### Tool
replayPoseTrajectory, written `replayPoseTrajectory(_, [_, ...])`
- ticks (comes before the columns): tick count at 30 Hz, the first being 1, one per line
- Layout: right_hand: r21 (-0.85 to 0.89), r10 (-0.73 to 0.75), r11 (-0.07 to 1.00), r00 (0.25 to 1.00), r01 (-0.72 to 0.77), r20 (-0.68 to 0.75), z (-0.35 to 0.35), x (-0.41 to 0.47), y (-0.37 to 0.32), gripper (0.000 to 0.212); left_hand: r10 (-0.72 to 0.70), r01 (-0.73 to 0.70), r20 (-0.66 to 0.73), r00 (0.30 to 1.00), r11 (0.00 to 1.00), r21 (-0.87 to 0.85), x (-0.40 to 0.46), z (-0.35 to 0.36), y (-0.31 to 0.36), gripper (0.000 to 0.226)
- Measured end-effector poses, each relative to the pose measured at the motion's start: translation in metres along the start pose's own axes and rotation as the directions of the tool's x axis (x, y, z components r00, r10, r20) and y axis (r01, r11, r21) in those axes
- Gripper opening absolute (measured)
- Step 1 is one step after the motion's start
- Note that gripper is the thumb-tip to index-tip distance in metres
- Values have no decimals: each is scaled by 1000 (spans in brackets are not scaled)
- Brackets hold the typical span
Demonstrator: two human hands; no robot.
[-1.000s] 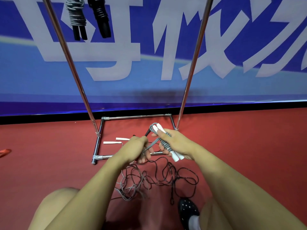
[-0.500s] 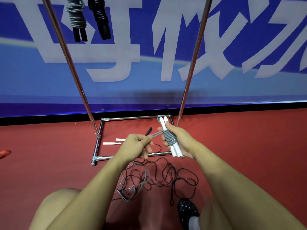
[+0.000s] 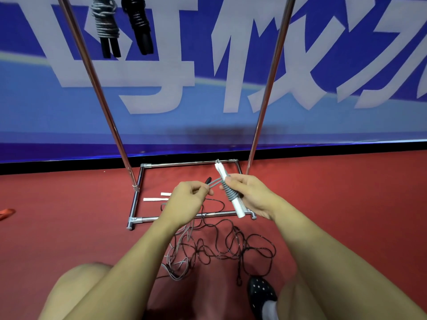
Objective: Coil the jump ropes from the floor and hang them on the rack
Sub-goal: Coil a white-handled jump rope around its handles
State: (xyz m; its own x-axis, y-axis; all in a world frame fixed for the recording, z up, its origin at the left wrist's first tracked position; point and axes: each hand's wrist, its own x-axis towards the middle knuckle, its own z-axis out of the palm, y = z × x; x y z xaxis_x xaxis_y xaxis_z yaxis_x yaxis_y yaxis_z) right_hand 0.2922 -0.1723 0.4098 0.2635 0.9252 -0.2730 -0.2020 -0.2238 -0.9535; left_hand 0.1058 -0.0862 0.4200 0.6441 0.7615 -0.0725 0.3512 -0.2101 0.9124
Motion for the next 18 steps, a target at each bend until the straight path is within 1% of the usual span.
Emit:
replayPoseTrajectory(1, [-54,3,999,1000,-4,-22,0,1,2,27,7,-7,9,1000,1000,-1,0,1,1,32])
replayPoseTrajectory(3, [-201,5,979,997,-21,-79,3,0,6,46,4,-4,18,1000,1000,-9,-1,3,2,37])
replayPoseTrajectory(5, [-322,-29,947,992,-13,-126,5,-1,10,48,-5,5,27,1000,1000,-8,-3,4,3,46])
replayPoseTrajectory(6, [-340,-37,941,991,-10,-131,7,-2,10,46,-4,4,32,999,1000,-10,-4,4,4,46])
replayPoseTrajectory(7, [-331,-30,943,992,-11,-121,8,-3,9,43,1,0,40,999,1000,-25,-4,4,5,44])
replayPoseTrajectory(9, [-260,7,966,999,-19,-46,13,-5,6,38,31,-29,59,998,998,-47,-5,3,6,37])
replayPoseTrajectory(11, [-76,99,993,994,-95,41,17,-7,4,39,62,-59,82,995,998,-39,-4,1,5,38])
replayPoseTrajectory(12, [-18,129,992,989,-128,79,18,-9,3,41,68,-65,89,994,997,-32,-4,0,4,38])
replayPoseTrajectory(13, [-24,128,992,987,-126,101,18,-10,2,41,67,-65,91,994,998,-27,-3,-1,3,38])
replayPoseTrajectory(15, [-94,61,994,989,-49,132,18,-11,0,39,56,-55,84,995,998,-17,-2,-2,1,37])
replayPoseTrajectory(16, [-95,20,995,990,-7,140,18,-11,-1,35,49,-48,80,996,999,-9,-1,-3,1,38])
replayPoseTrajectory(18, [-72,-11,997,992,20,126,17,-10,-3,28,15,-14,84,996,1000,-10,1,-3,1,40])
